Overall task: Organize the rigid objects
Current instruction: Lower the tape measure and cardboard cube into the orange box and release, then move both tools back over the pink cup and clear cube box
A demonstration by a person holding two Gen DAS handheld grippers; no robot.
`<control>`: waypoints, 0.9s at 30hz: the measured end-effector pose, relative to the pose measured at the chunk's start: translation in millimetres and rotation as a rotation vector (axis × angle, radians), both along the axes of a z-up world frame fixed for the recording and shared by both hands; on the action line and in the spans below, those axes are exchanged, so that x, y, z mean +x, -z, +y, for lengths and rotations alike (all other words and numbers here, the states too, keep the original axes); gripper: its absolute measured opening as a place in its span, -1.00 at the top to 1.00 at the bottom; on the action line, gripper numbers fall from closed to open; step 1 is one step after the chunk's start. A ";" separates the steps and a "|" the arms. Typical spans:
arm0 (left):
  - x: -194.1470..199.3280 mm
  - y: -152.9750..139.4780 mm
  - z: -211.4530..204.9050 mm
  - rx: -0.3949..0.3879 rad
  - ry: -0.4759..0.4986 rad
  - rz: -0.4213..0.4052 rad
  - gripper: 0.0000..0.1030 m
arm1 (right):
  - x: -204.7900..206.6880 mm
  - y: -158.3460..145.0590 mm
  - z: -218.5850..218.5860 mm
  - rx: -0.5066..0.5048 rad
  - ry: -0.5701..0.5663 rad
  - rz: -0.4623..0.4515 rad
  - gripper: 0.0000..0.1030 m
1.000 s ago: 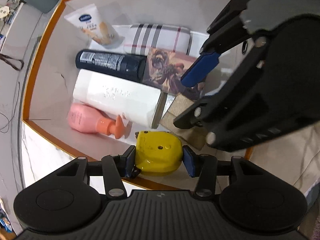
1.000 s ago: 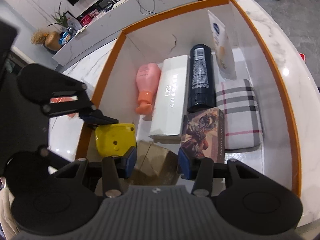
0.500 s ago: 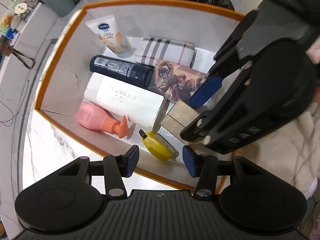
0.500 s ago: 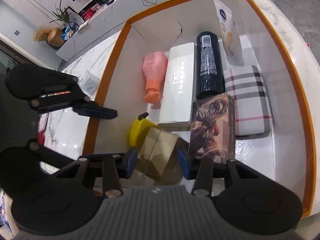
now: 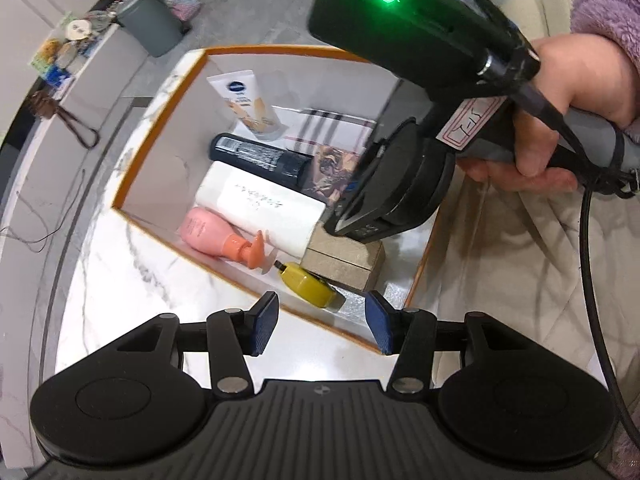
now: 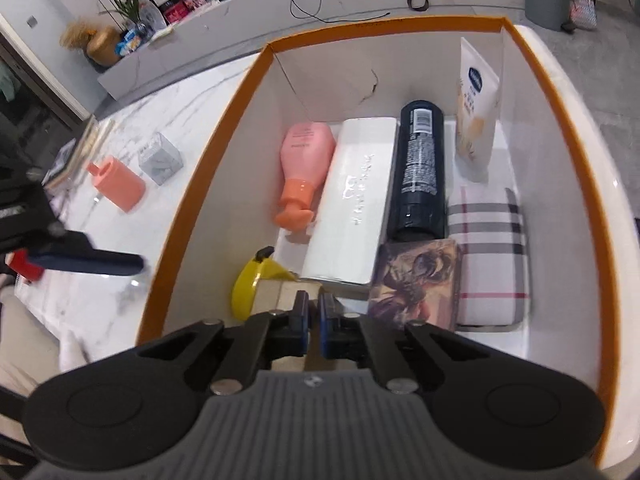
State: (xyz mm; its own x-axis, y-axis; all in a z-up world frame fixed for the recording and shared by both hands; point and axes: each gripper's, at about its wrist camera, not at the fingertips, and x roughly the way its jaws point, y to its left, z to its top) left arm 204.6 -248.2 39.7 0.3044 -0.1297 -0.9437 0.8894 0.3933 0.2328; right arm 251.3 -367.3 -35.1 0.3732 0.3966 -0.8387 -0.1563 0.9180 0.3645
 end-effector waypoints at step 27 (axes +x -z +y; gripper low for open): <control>27.8 -29.2 180.2 -0.142 -0.478 -0.172 -0.15 | 7.4 -75.4 126.8 -0.077 -0.271 -0.252 0.70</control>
